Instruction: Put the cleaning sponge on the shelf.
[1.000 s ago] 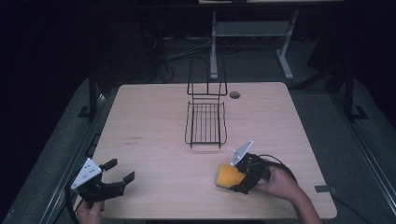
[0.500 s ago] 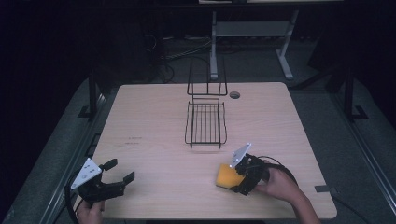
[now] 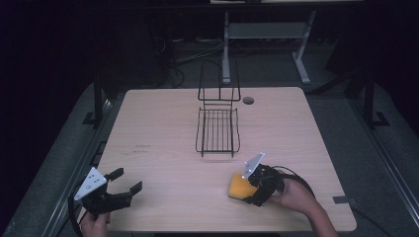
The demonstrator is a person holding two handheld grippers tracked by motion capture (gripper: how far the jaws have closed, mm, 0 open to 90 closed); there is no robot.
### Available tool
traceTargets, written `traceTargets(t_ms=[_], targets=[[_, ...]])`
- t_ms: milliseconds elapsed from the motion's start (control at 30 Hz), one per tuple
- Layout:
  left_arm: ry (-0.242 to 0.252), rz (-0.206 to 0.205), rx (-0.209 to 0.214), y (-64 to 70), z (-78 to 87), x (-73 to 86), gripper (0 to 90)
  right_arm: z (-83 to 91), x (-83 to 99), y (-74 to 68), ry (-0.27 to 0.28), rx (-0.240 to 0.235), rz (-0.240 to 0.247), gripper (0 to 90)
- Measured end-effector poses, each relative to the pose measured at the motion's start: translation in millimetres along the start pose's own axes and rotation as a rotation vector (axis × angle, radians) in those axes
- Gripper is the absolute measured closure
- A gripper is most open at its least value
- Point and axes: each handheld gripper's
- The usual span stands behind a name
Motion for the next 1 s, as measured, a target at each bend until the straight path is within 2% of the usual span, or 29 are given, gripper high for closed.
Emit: traceTargets(t_ms=[533, 1000], targets=[[0.001, 0.0, 0.004, 0.2, 0.3, -0.4, 14.0, 5.1, -11.0, 3.7, -0.008, -0.015, 0.03, 21.8], [0.004, 0.008, 0.006, -0.1, -0.5, -0.7, 14.0, 16.9, -31.1, 18.0, 0.005, -0.038, 0.059, 21.8]])
Point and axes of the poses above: each handheld gripper's, and its own axes: z roughly backward along the jaws, x roughly out of its underside, y roughly to its right, and after that the axes turned 11 degrees about z, right-handed
